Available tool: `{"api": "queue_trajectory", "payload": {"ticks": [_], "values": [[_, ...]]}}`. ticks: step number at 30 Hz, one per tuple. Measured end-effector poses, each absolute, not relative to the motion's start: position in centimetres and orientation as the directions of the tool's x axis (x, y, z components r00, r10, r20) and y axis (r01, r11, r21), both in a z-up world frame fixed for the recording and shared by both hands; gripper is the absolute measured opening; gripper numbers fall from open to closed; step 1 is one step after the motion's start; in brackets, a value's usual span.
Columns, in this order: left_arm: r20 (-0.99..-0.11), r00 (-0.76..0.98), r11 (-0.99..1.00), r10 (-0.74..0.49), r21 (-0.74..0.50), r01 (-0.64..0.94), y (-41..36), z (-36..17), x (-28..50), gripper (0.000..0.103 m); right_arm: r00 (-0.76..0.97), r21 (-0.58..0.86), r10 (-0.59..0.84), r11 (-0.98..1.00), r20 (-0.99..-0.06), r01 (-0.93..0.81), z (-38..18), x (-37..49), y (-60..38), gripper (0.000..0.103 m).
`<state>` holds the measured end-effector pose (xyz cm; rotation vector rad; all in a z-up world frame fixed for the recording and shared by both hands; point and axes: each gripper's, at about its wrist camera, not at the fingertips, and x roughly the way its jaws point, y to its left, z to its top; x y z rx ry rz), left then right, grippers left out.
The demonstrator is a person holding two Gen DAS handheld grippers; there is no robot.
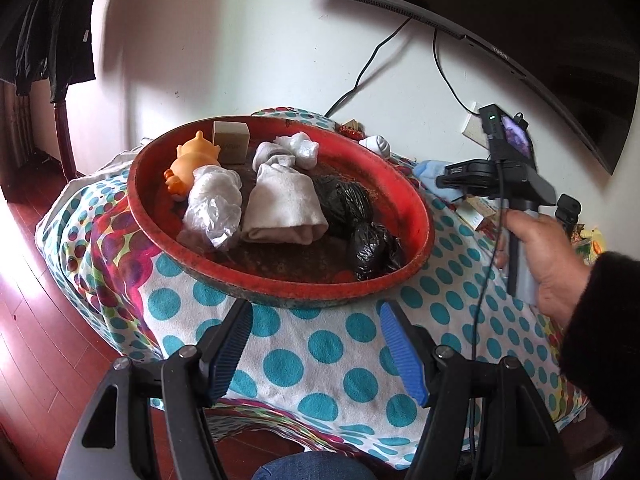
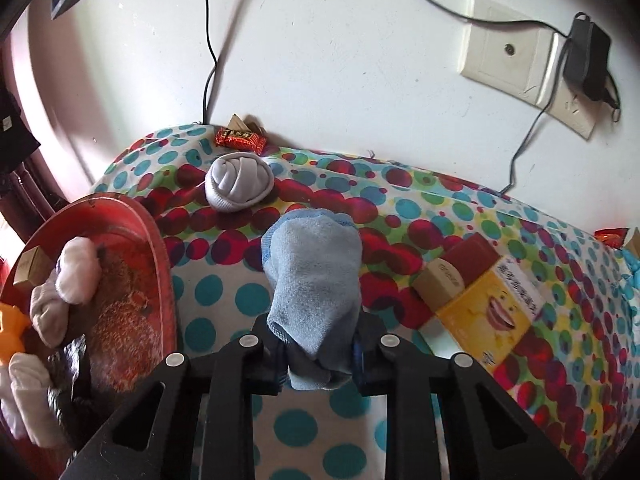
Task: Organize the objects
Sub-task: 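Lift the blue-grey sock and carry it over the red tray with the right gripper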
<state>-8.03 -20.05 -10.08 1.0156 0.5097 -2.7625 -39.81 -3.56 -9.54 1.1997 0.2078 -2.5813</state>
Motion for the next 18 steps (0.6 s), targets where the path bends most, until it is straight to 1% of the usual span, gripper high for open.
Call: {"api": "queue_trajectory", "payload": {"ticks": [2,8,11,13,18], "values": [[-0.658,-0.752,-0.935,-0.037,-0.243,0.258,-19.7,-10.2,-8.1,0.068,-0.62,-0.007,-0.194,-0.952,-0.76,0.306,-8.9,-38.8,-2.5,0.022],[-0.67,-0.741,-0.951,-0.051,-0.194,0.241,-18.4,-10.4,-8.0,0.068,-0.647,-0.053,-0.122,-0.968,-0.752,0.244,-6.9,-36.1,2.8,0.022],[-0.685,-0.728,-0.958,-0.035,-0.185,0.221,-17.7,-10.6,-8.1,0.068,-0.656,-0.064,-0.099,-0.974,-0.748,0.219,-6.1,-34.3,5.8,0.022],[-0.693,-0.719,-0.959,-0.043,-0.173,0.224,-17.4,-10.8,-8.1,0.068,-0.659,-0.06,-0.097,-0.976,-0.746,0.211,-5.8,-33.2,7.2,0.022],[-0.684,-0.727,-0.97,-0.059,-0.133,0.204,-16.2,-10.4,-7.6,0.068,-0.663,-0.025,-0.113,-0.981,-0.74,0.194,-5.9,-29.7,10.5,0.022]]}}
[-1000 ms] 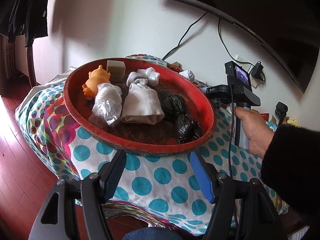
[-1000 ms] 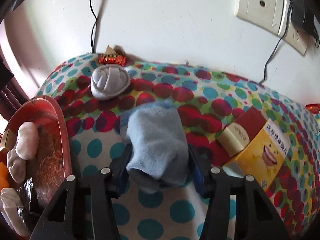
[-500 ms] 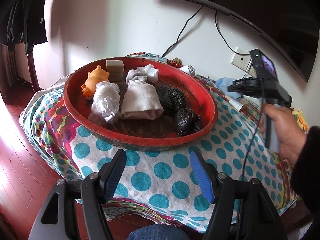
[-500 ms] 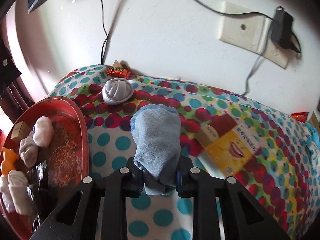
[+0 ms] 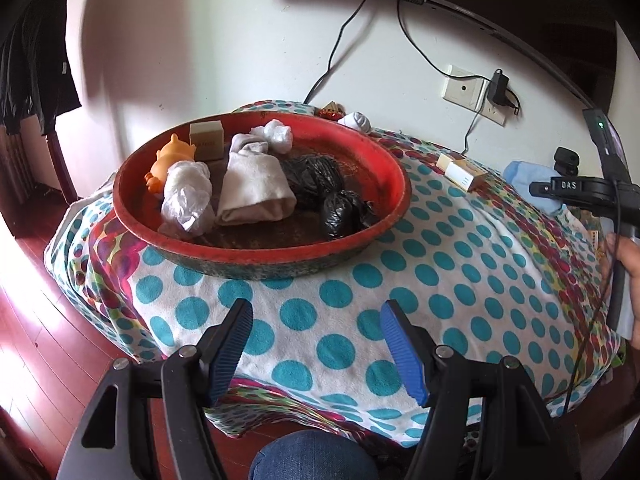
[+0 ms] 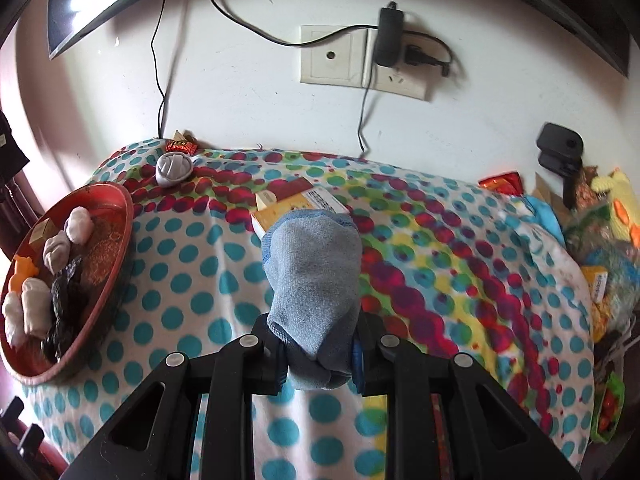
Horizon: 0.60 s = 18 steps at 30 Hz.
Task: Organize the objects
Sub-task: 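Lift the blue-grey sock and carry it over the red tray with the right gripper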
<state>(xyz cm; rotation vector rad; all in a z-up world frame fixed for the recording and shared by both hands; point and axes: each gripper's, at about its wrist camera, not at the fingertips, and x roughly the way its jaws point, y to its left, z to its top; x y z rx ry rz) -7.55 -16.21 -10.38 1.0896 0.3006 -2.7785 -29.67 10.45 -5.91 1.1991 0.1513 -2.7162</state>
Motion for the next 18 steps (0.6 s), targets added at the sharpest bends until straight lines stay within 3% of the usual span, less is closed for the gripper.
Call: {"api": "queue_trajectory", "payload": {"ticks": [10,18], "values": [[-0.711,-0.702,-0.988,-0.033,-0.082,0.13,-13.2,-11.0,-5.5,0.068,-0.671,0.004,-0.139,-0.98,-0.728,0.199,-6.1,-24.5,13.3,0.022],[-0.737,-0.675,-0.985,-0.013,-0.108,0.138,-14.2,-11.4,-3.1,0.068,-0.675,0.031,-0.19,-0.97,-0.713,0.24,-5.0,-23.1,11.6,0.022]]}}
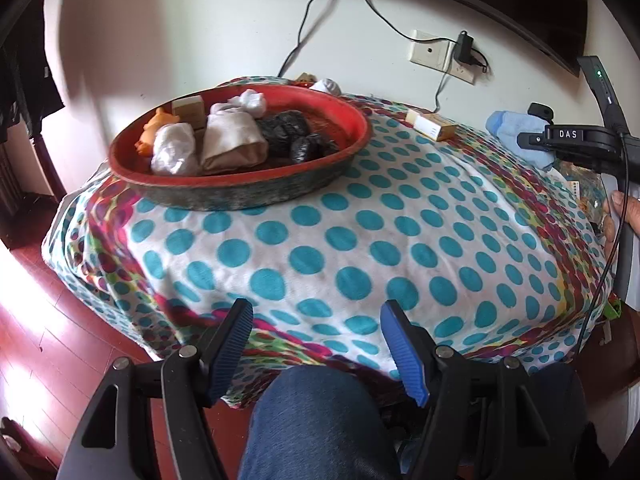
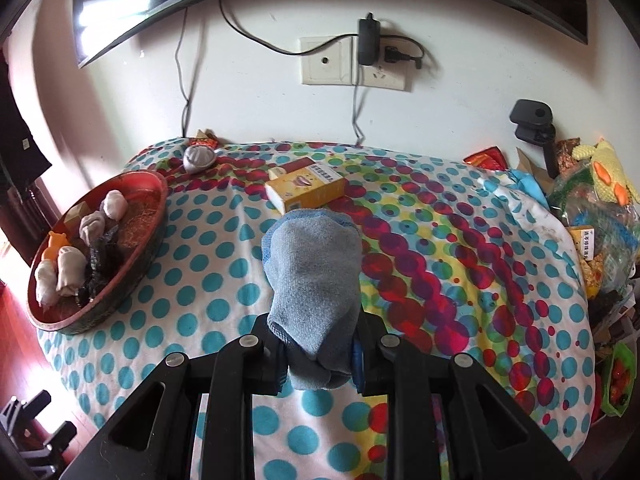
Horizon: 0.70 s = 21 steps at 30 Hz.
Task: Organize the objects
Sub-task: 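Lift the blue-grey sock and carry it over the red tray with the right gripper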
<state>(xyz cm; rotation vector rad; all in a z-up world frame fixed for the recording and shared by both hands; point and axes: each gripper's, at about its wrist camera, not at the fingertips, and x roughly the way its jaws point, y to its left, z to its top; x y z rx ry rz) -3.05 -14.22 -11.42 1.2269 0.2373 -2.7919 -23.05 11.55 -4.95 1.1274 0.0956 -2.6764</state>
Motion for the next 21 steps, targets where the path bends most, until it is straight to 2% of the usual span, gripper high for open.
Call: {"api": "queue_trajectory", "payload": {"ticks": [12,21], "values": [[-0.723,-0.689,-0.942,-0.049,-0.196,0.273,-19.6,-10.4,-1.6,0.068,-0.634,0.052,-0.334,-0.906,-0.697,0.42,-4.1,-22.0,-0.6,0.023],[-0.726,-0.686,-0.931,-0.052,-0.213,0.296,-20.9,-11.0,-1.9,0.068,-0.594,0.065,-0.366,-0.882,-0.716,0.466,-4.7,-23.9,-8.6,0.024]]}}
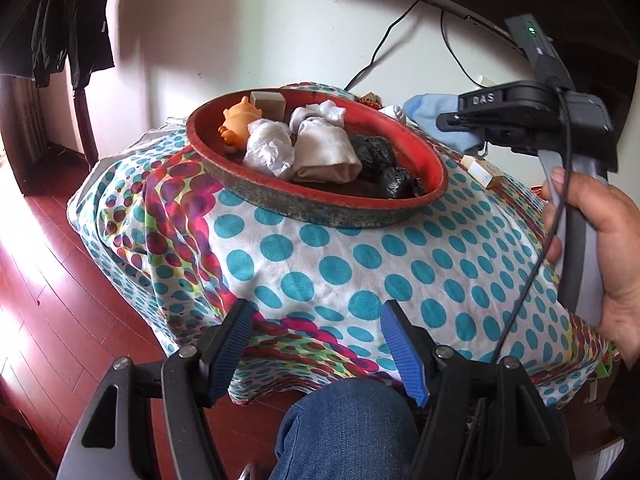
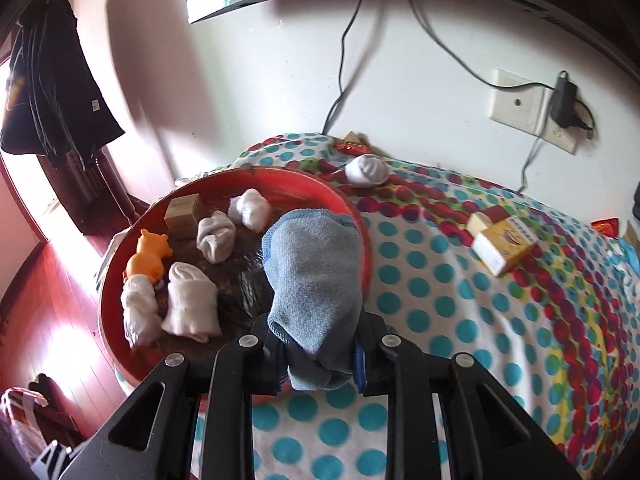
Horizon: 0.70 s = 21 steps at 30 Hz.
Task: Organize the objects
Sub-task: 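Lift the blue-grey sock and carry it over the red tray with the right gripper, then lower the blue-grey sock into the tray and open the right gripper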
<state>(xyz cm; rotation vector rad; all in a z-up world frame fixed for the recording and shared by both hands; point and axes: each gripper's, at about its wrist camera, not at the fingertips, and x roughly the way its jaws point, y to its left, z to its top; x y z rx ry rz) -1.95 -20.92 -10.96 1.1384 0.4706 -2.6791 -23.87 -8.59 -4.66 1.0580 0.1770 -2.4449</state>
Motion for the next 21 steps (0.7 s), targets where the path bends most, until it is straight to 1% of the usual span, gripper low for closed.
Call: {"api": "queue_trajectory", "payload": {"ticks": [7,17,20,21], "values": [[-0.749,-0.662,-0.916,-0.023,-0.249,0.313,-21.7,-12.1,-2.8,0.068,-0.57,0.046,-0.312,-0.901,-0.76,0.431,-6.9,-27.3,-10.7,0.024],[-0.77,-0.638,-0.908,0.011,-0.275,0.315,-22.1,-13.1,-3.3,0.068,-0.548,0.036,-0.31,-0.891,-0.777,0.453,-9.3,-28.8,-13.2,0.025],[-0.771,-0.637,-0.911,0.008,-0.268,0.313,-22.0,-13.1,-3.4,0.068,-0.54,0.032,-0.311,-0.886,-0.782,0.464,-9.8,-29.0,-13.7,0.028],[-0.771,-0.637,-0.913,0.006,-0.264,0.311,-21.9,-13.1,-3.4,0.068,-0.537,0.029,-0.312,-0.882,-0.784,0.47,-9.9,-29.0,-13.8,0.031]]}}
